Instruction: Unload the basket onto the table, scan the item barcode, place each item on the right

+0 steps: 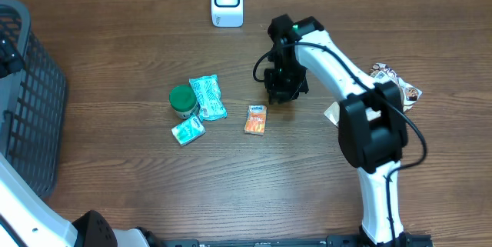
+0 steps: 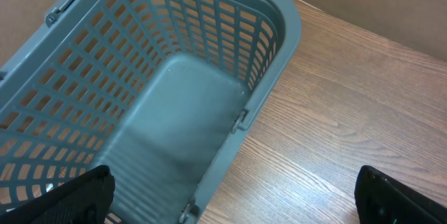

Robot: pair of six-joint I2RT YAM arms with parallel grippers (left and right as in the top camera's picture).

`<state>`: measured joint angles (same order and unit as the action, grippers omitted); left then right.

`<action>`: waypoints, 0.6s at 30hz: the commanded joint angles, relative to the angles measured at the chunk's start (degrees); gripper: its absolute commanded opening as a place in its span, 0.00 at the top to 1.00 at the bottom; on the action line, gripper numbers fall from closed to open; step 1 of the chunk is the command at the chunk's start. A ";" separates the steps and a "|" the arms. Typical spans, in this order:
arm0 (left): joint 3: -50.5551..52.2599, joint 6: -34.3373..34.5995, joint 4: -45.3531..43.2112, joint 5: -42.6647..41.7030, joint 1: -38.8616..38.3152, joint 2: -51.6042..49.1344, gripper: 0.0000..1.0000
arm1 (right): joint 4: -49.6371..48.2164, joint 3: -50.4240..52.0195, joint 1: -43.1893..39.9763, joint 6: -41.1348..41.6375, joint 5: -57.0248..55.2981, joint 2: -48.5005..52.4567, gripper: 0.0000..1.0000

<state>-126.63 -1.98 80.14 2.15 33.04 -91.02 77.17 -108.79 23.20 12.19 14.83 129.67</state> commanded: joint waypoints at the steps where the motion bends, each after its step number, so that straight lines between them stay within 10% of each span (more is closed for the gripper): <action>1: 0.26 0.52 -0.20 -0.46 0.04 0.28 0.00 | 1.49 -2.21 -0.02 2.27 1.27 -5.22 0.82; 8: 0.26 0.52 -0.20 -0.46 0.04 0.28 0.00 | 1.03 3.61 0.02 2.34 7.15 -5.20 0.61; 18: 0.26 0.52 -0.20 -0.46 0.04 0.28 0.00 | -0.81 9.84 1.07 -4.46 12.37 -5.20 0.65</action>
<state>-126.63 -1.98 80.14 2.15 33.04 -91.02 76.38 -99.37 23.42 11.92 22.98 125.47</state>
